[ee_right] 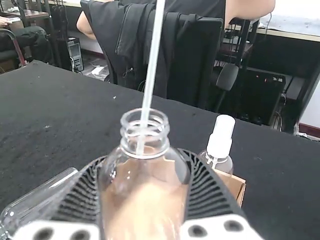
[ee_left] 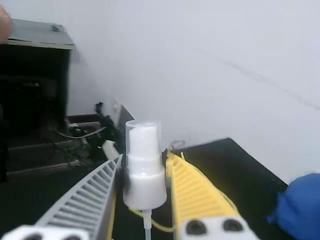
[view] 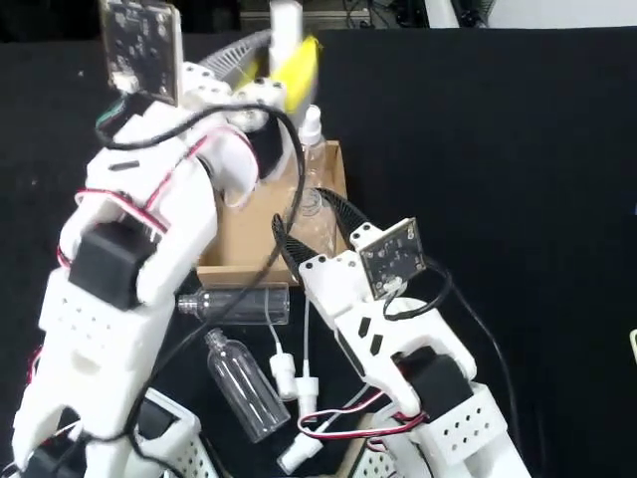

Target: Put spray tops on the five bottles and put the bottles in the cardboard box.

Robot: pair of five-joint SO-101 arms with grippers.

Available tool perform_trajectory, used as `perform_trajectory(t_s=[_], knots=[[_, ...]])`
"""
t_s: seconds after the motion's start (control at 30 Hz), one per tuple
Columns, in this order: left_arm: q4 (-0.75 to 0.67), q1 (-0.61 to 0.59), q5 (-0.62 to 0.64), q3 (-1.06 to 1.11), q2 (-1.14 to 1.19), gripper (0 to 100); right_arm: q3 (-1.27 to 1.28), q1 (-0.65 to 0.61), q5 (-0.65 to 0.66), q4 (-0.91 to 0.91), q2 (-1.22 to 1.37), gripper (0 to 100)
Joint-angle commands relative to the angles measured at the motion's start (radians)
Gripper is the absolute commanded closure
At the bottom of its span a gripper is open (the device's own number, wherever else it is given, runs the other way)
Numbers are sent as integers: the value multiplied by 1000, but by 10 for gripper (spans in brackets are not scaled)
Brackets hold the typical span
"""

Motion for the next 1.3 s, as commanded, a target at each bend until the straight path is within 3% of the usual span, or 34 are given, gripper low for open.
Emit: perform_trajectory(t_s=[0.0,0.13,0.33,0.53,0.73,0.87,1.0,1.17,1.27], knots=[[20,111,-23,79,-127,950,-4,-12,-2,-32,-28,988],[21,136,-130,228,-201,950,-4,-12,-2,-32,-28,988],[28,130,-140,341,-313,924,4,-12,-2,-32,-28,988],[29,128,-29,435,-396,723,7,-15,-2,-32,-28,988],[29,119,-12,437,-470,762,8,-12,-2,-32,-28,988],[29,-30,-12,440,-532,781,21,-11,-2,-34,-28,988],[69,-291,-8,496,-572,798,8,31,-6,-48,-28,988],[75,-553,-11,694,-577,802,-61,127,-11,-94,-18,988],[-23,-661,-5,854,-577,802,-130,130,-11,-98,64,988]])
